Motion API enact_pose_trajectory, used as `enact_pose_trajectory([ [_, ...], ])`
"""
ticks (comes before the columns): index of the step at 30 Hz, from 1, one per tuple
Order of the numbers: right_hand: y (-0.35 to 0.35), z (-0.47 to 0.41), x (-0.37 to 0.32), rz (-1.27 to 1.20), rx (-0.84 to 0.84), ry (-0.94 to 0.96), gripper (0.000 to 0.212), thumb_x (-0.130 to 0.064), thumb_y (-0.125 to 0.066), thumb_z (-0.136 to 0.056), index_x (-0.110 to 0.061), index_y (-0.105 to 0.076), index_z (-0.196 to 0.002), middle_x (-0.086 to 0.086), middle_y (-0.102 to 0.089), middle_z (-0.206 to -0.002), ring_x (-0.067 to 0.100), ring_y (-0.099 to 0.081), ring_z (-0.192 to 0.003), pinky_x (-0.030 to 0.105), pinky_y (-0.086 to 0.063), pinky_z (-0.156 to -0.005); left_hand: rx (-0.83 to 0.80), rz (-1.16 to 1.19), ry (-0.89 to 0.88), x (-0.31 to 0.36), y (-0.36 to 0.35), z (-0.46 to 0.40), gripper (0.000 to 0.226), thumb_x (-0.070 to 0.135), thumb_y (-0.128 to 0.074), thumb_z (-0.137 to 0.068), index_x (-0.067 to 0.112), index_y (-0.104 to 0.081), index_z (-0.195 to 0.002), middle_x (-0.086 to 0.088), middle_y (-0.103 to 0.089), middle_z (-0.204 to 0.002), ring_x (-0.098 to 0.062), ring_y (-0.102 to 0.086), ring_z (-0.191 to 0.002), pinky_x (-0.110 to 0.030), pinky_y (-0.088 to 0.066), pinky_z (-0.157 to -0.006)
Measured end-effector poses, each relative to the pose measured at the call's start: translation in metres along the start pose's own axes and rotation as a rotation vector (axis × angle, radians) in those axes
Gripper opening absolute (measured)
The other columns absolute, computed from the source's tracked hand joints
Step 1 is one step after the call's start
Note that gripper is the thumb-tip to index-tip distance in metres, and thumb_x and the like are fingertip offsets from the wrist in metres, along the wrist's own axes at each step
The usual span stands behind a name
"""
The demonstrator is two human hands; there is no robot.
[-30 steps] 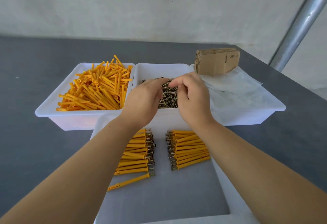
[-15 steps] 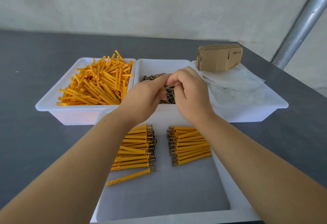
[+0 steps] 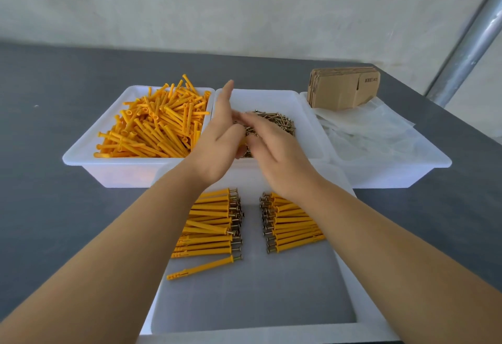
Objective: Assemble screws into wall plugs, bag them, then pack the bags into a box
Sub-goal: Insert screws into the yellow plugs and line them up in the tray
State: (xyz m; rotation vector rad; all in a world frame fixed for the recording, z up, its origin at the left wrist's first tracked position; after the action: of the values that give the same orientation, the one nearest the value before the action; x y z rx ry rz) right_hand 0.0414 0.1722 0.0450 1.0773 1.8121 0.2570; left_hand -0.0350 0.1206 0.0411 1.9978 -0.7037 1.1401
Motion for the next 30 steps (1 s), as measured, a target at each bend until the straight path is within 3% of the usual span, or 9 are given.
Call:
enact_pose_trajectory([
  [4,-0.006,0.003,-0.018,0.248,-0.053,0.143,0.032,-0.010,-0.043,-0.102,-0.011,-0.054,-0.132,-0.003,-0.061,-0.119,0.015,-0.060,-0.100,0.035,-0.052,-0.086,0.030,-0.014,0.034,-0.005,0.004,0.002,0.065,0.023,-0.033,-0.099,0.035,-0.004,-0.156,-0.005,-0.052,-0.095,-0.007,-0.057,-0.074,-0.033,-0.052,-0.071],
  [6,-0.016,0.004,-0.022,0.385,-0.105,0.155,0.020,-0.009,-0.046,-0.099,-0.010,-0.057,-0.115,-0.002,-0.059,-0.103,0.017,-0.055,-0.087,0.039,-0.051,-0.075,0.044,-0.020,0.083,-0.012,0.005,0.002,0.057,0.034,-0.032,-0.103,0.040,-0.007,-0.154,-0.002,-0.056,-0.110,-0.002,-0.059,-0.091,-0.029,-0.047,-0.077],
  [9,-0.021,0.002,-0.022,0.566,-0.131,0.141,0.015,-0.013,-0.047,-0.098,-0.013,-0.060,-0.107,0.001,-0.060,-0.099,0.021,-0.052,-0.090,0.045,-0.049,-0.072,0.113,-0.149,0.064,-0.010,0.015,0.002,0.045,0.056,-0.027,-0.101,0.037,-0.037,-0.141,0.005,-0.062,-0.099,0.005,-0.063,-0.079,-0.031,-0.047,-0.068],
  [12,-0.012,0.003,-0.027,0.505,-0.067,0.160,0.022,-0.015,-0.053,-0.096,-0.015,-0.068,-0.112,0.003,-0.058,-0.101,0.020,-0.051,-0.097,0.035,-0.046,-0.079,0.396,-0.227,0.065,-0.008,0.053,0.007,0.037,0.060,-0.023,-0.099,0.036,-0.051,-0.092,-0.004,-0.064,-0.093,-0.017,-0.067,-0.077,-0.053,-0.054,-0.073],
  [16,-0.030,0.011,-0.025,0.437,-0.242,0.184,0.024,-0.017,-0.064,-0.090,-0.021,-0.076,-0.110,0.001,-0.053,-0.092,0.017,-0.049,-0.091,0.029,-0.040,-0.073,0.645,-0.365,0.172,-0.028,0.100,0.014,0.044,0.048,-0.032,-0.102,0.015,-0.060,-0.097,-0.014,-0.066,-0.097,-0.030,-0.064,-0.088,-0.046,-0.050,-0.076],
  [20,-0.063,0.022,-0.007,0.487,-0.486,0.121,0.030,-0.019,-0.058,-0.094,-0.025,-0.072,-0.119,-0.002,-0.056,-0.098,0.016,-0.053,-0.098,0.030,-0.044,-0.077,0.574,-0.556,0.291,-0.052,0.104,0.007,0.036,0.037,-0.047,-0.100,0.013,-0.064,-0.121,-0.004,-0.067,-0.114,-0.013,-0.053,-0.096,-0.030,-0.038,-0.074],
  [25,-0.080,0.029,-0.003,0.553,-0.584,0.139,0.027,-0.028,-0.063,-0.093,-0.022,-0.072,-0.118,-0.001,-0.061,-0.101,0.012,-0.052,-0.092,0.026,-0.032,-0.070,0.435,-0.672,0.349,-0.066,0.098,0.001,0.037,0.034,-0.052,-0.098,0.014,-0.063,-0.126,-0.009,-0.065,-0.122,-0.029,-0.059,-0.110,-0.039,-0.049,-0.088],
  [27,-0.086,0.033,-0.003,0.533,-0.602,0.120,0.027,-0.027,-0.066,-0.091,-0.019,-0.071,-0.117,-0.002,-0.061,-0.095,0.014,-0.054,-0.091,0.024,-0.029,-0.070,0.293,-0.812,0.455,-0.079,0.092,-0.002,0.037,0.034,-0.049,-0.098,0.017,-0.060,-0.130,-0.012,-0.060,-0.129,-0.036,-0.051,-0.121,-0.047,-0.043,-0.102],
  [30,-0.090,0.036,-0.004,0.478,-0.591,0.076,0.023,-0.024,-0.071,-0.088,-0.017,-0.065,-0.109,-0.010,-0.052,-0.082,0.014,-0.051,-0.082,0.028,-0.040,-0.071,0.151,-0.953,0.558,-0.090,0.084,-0.003,0.035,0.034,-0.042,-0.099,0.020,-0.061,-0.125,-0.013,-0.058,-0.128,-0.040,-0.040,-0.128,-0.048,-0.035,-0.103],
])
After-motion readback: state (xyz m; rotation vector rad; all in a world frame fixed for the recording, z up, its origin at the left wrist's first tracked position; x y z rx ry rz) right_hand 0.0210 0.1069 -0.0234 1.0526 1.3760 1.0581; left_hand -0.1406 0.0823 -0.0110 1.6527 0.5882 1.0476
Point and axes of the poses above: each hand's wrist, its own z-axis away from the middle knuckle, its own y-axis out of the back of the hand, x = y × z, the point moved 9 cm from there along -z, towards the middle knuckle
